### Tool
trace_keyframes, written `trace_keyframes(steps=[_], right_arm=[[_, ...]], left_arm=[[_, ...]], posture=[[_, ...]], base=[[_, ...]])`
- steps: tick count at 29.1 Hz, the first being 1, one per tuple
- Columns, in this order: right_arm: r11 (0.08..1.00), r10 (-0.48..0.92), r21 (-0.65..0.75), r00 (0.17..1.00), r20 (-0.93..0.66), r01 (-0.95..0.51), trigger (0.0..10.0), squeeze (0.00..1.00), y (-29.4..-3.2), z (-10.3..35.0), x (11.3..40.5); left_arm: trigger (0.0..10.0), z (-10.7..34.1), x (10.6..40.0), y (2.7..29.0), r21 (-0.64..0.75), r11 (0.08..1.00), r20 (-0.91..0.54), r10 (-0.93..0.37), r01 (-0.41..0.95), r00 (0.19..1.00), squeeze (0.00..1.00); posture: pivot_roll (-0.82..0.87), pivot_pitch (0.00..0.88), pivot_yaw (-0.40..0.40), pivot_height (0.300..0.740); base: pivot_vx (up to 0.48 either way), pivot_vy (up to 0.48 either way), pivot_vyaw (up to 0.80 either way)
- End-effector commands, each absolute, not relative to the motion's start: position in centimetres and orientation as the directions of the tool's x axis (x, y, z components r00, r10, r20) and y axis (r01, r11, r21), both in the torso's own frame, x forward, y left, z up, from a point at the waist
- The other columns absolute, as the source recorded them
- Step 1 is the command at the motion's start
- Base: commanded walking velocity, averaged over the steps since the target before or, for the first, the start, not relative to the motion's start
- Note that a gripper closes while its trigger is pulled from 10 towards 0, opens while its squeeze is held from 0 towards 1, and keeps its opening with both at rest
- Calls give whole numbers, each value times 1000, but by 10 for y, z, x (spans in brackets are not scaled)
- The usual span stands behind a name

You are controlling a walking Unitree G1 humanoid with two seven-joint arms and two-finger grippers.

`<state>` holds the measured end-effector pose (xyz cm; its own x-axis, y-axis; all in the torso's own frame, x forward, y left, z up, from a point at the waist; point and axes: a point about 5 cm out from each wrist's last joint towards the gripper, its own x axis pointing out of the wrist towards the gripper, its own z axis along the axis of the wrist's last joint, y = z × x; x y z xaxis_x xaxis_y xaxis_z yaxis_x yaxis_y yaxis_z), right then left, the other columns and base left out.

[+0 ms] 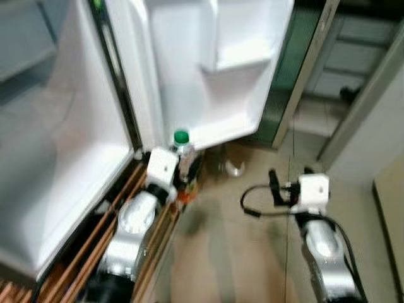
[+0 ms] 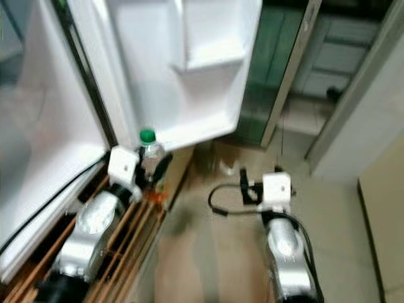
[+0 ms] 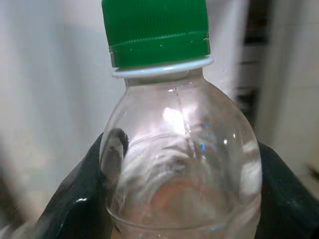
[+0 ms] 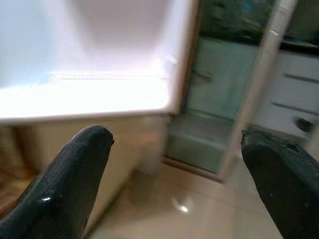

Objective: Restocking fridge

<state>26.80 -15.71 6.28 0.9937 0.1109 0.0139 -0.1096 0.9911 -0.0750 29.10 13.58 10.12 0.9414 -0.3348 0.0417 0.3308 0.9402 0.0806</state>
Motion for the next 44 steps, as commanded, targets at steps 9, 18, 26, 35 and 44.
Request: trace_keyframes(steps=[9, 18, 26, 35, 44], right_arm=[[989, 104, -105, 994, 20, -102, 10000, 0, -165, 67, 268], [988, 118, -105, 993, 32, -114, 10000, 0, -162, 70, 268], [986, 128, -108, 992, 23, -124, 10000, 0, -160, 69, 266], [988, 117, -104, 993, 7, -115, 10000, 0, -161, 67, 266], [988, 117, -101, 993, 4, -116, 10000, 0, -161, 66, 264]], left_arm=[[10000, 114, 295, 121, 93, 934, 101, -355, 346, 930, 0], [10000, 115, 303, 130, 107, 965, 77, -249, 240, 966, 0], [10000, 116, 301, 122, 120, 953, 84, -289, 279, 953, 0], [10000, 122, 306, 115, 89, 957, 101, -285, 276, 953, 0], [10000, 141, 319, 121, 168, 964, 155, -232, 206, 960, 0]], posture=[[-119, 0, 19, 740], [-118, 0, 23, 740], [-123, 0, 21, 740], [-130, 0, 30, 740], [-133, 0, 31, 740]], base=[[295, -375, 436], [93, -84, 252], [85, -83, 475], [406, -185, 0], [52, 0, 0]])
